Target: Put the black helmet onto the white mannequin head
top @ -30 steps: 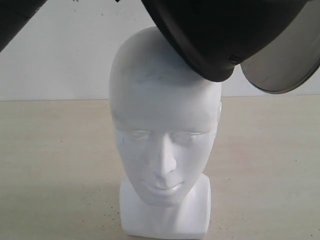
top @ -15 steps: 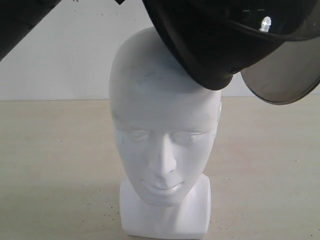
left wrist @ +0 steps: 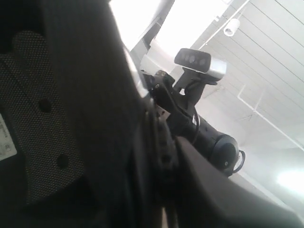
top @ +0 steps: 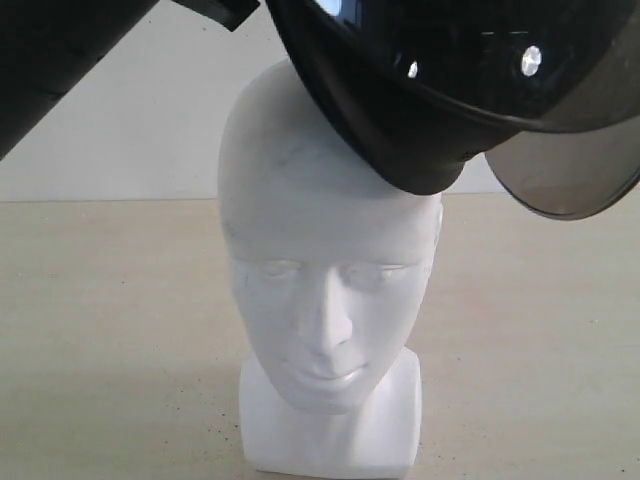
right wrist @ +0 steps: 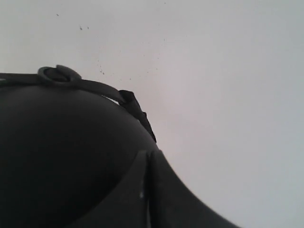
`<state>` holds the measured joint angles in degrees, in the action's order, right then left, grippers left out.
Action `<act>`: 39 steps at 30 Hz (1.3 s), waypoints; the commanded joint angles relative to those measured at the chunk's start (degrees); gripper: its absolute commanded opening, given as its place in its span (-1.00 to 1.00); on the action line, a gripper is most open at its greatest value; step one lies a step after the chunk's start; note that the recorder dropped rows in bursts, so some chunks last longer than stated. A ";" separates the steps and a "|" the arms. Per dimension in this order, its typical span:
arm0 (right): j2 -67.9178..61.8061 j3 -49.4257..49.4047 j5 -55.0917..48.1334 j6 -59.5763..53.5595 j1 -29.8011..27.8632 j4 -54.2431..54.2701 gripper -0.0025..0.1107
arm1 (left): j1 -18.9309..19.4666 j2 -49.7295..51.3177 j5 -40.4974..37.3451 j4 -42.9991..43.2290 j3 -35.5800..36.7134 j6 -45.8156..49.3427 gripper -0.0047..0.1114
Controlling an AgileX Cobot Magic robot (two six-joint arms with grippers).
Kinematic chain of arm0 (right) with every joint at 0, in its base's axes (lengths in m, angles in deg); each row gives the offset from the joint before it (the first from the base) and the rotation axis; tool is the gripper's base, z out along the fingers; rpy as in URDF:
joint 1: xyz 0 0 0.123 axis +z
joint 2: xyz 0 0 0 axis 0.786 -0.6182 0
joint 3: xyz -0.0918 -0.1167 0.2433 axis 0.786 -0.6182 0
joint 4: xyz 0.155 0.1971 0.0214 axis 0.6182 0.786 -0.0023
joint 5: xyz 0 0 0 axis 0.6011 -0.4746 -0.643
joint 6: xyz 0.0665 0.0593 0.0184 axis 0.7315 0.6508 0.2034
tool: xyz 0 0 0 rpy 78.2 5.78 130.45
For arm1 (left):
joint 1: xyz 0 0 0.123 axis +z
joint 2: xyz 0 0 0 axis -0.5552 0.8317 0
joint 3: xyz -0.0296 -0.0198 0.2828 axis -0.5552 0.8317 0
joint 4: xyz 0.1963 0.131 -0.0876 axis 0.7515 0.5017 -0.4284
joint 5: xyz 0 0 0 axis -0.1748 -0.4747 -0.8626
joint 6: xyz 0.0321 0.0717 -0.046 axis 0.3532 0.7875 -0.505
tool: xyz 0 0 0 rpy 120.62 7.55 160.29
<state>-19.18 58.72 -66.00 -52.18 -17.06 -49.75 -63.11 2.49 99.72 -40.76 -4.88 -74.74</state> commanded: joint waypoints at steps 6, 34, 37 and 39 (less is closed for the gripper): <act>-2.53 0.25 0.07 0.31 0.06 0.16 -0.96 | 0.17 -0.48 -1.03 -3.83 1.49 5.13 -0.84; -5.30 0.25 -2.23 -0.49 0.06 9.74 -0.96 | 4.25 -1.23 -1.03 -6.73 7.74 7.98 -0.84; -6.01 0.25 -0.89 -0.49 0.06 9.74 -0.96 | 4.25 -2.99 -1.03 -7.84 10.58 9.47 -0.84; -6.63 0.25 0.65 -0.49 0.06 9.74 -0.96 | 4.25 -5.70 -1.03 -8.10 13.96 11.17 -0.84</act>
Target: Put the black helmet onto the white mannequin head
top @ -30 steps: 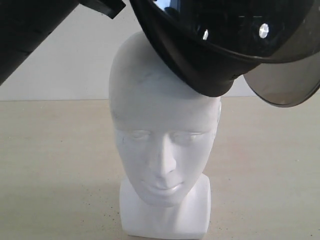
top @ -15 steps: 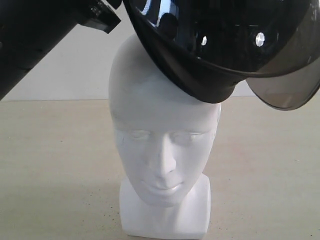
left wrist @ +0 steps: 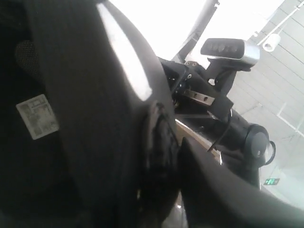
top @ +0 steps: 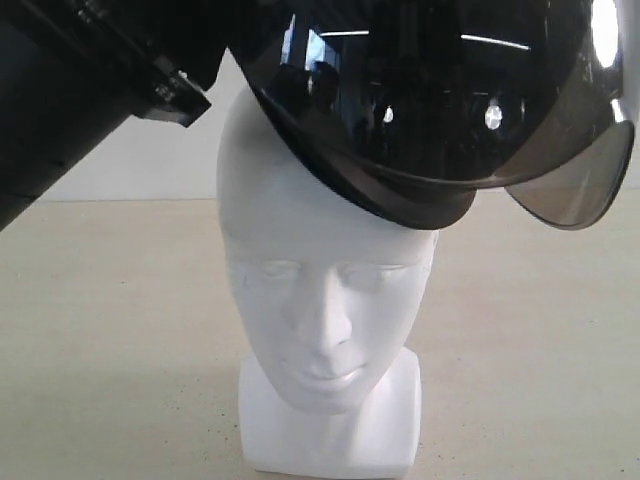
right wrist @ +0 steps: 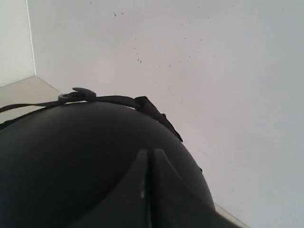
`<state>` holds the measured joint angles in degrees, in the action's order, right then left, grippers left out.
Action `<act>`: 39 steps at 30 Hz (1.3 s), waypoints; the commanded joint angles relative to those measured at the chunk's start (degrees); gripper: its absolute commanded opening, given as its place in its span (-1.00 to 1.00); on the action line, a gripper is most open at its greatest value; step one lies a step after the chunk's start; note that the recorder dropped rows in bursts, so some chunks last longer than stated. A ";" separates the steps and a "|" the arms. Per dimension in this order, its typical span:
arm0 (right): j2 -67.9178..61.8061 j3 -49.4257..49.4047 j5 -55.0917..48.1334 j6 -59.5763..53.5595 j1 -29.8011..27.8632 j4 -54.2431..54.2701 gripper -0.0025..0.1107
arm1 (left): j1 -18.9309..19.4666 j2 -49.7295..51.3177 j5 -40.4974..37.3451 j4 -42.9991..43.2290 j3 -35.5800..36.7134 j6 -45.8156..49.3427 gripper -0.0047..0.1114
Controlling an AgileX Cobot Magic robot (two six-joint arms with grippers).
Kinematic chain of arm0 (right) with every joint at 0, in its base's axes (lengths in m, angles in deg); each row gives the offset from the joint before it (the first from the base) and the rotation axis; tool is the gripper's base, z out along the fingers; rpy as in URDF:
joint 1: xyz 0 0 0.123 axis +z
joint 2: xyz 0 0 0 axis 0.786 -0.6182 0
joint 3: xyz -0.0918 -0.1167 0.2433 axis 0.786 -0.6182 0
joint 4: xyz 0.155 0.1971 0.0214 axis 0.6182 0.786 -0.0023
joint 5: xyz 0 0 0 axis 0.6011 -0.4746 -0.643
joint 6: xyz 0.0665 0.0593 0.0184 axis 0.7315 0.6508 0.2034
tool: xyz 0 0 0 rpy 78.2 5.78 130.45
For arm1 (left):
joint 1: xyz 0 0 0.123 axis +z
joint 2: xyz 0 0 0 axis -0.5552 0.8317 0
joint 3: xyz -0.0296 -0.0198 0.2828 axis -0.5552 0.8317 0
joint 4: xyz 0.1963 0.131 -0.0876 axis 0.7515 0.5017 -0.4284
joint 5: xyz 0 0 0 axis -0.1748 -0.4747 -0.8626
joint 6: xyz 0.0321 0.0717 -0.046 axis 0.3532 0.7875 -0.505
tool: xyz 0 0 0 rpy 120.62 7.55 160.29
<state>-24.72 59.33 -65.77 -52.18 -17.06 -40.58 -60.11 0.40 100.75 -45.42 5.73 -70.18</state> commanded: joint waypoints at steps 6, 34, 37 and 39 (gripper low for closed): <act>-4.11 -0.36 0.46 -0.18 0.06 2.73 -0.96 | 1.26 -6.97 -2.06 -6.89 7.79 8.51 -0.84; -7.24 -0.36 -4.62 -2.29 0.42 10.89 -0.96 | 1.26 -7.05 -2.06 -12.51 15.97 10.56 -0.84; -8.24 -0.36 -5.59 -1.90 0.53 10.64 -0.96 | 1.26 -7.05 -2.06 -13.33 16.85 11.08 -0.84; -8.60 -0.36 -5.86 -1.90 0.53 10.75 -0.96 | 1.26 -7.05 -2.06 -13.33 17.20 11.08 -0.84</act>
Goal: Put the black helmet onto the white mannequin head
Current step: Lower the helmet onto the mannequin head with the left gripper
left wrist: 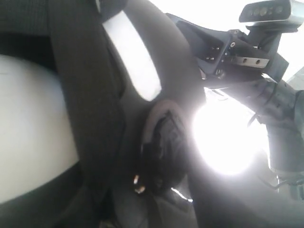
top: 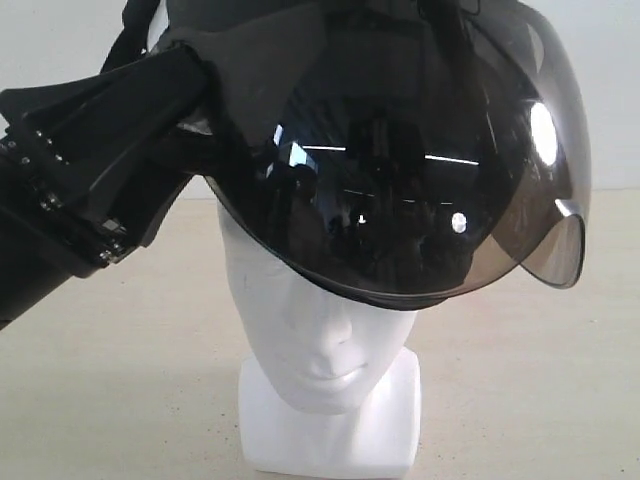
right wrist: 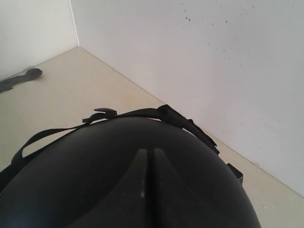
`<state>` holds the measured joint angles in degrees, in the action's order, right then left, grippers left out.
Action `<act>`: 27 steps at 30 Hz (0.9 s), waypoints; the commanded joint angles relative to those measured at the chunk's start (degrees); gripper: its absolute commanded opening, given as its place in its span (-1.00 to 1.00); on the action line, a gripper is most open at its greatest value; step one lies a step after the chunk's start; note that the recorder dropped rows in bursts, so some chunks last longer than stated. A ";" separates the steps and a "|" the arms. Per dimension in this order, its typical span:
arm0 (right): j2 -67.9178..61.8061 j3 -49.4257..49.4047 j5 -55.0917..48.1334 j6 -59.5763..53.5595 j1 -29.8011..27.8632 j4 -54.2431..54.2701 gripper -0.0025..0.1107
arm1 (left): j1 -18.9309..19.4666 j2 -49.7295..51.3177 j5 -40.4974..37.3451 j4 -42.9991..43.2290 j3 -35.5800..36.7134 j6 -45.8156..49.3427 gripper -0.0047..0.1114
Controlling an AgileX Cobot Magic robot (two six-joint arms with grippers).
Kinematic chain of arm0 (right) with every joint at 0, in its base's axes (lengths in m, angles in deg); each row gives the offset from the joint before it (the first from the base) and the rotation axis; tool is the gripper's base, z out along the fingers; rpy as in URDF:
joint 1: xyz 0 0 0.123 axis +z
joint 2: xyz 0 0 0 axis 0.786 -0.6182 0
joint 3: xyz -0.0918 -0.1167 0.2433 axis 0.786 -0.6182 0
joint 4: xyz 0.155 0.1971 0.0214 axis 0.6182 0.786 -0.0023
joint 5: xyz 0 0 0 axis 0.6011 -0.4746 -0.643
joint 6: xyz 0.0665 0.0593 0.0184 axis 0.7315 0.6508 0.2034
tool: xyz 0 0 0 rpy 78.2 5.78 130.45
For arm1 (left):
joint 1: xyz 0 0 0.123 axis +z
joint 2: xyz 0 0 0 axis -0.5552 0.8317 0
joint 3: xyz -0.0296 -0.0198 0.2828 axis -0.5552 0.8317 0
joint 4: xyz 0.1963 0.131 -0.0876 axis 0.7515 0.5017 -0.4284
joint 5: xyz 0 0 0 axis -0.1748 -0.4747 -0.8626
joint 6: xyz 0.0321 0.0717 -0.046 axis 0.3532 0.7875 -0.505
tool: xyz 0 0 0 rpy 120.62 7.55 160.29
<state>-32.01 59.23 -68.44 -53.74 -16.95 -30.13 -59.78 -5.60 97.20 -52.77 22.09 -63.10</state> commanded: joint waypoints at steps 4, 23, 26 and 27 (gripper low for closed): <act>-1.80 -0.25 -3.49 -0.34 0.53 0.19 -0.96 | 0.93 -1.05 1.49 -5.98 1.92 3.99 -0.84; -4.33 -0.25 -6.14 -0.34 1.01 0.05 -0.96 | 0.93 -1.05 1.49 -9.55 8.59 6.10 -0.84; -4.80 -0.25 -6.14 -0.34 1.06 -0.08 -0.96 | 0.93 -1.05 1.49 -9.55 8.59 7.77 -0.84; -5.06 -0.25 -6.14 -0.34 1.06 -0.08 -0.96 | 0.93 -1.05 1.49 -9.55 8.59 8.25 -0.84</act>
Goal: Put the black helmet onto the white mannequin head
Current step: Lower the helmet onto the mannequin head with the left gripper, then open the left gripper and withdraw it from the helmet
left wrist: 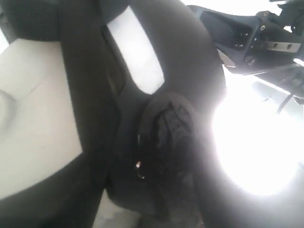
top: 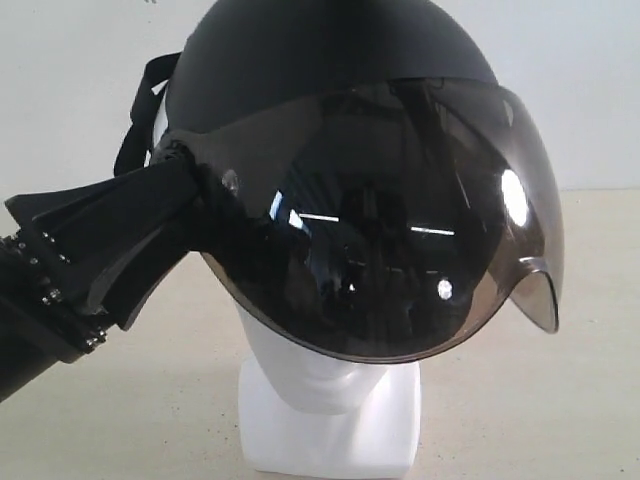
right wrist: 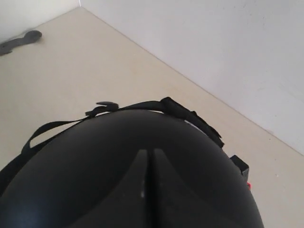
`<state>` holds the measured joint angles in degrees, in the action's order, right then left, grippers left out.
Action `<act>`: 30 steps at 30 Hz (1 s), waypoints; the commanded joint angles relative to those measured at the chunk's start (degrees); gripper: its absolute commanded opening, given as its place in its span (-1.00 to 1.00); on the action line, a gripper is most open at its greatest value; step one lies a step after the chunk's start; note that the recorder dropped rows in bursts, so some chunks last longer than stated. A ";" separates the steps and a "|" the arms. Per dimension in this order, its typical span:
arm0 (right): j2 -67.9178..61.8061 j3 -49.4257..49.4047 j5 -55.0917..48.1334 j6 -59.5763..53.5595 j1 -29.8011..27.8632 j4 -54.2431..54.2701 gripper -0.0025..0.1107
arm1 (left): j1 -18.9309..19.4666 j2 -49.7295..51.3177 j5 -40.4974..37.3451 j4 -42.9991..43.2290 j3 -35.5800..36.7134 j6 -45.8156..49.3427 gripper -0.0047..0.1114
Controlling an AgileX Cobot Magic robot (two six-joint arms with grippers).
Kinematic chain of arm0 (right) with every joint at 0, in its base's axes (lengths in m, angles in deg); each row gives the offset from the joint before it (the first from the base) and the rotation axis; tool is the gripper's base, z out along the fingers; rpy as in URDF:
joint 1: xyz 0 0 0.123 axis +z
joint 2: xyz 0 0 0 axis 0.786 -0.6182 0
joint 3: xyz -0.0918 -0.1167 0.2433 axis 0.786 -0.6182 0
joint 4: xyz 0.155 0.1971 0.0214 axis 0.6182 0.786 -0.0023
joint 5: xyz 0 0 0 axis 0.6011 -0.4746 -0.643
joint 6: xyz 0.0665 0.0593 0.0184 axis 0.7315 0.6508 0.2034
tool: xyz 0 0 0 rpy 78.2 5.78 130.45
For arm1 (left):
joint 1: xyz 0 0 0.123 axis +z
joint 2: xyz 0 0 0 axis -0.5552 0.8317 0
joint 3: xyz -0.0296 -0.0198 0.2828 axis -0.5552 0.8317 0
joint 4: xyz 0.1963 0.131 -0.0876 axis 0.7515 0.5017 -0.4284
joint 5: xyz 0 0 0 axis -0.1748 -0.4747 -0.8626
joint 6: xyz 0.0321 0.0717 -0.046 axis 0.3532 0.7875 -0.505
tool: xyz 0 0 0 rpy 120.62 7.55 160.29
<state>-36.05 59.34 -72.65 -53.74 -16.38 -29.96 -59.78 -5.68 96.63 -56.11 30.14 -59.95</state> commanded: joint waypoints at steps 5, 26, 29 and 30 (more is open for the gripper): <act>-1.41 -0.36 -2.86 0.19 0.49 -0.14 -0.96 | 0.93 -0.97 2.07 -5.56 0.54 5.10 -0.84; -2.65 -0.36 -5.69 0.12 0.49 -0.07 -0.96 | 0.93 -0.97 1.42 -3.46 7.20 6.82 -0.39; -2.65 -0.36 -5.69 0.12 0.49 -0.07 -0.96 | 0.93 -0.97 2.07 -4.76 7.20 6.57 -0.04; -2.65 -0.36 -5.69 0.12 0.49 -0.07 -0.96 | 0.93 -0.97 2.07 -6.21 7.20 5.79 0.01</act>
<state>-38.05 59.34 -73.43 -53.06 -15.95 -29.32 -59.01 -6.20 97.88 -60.28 36.91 -53.61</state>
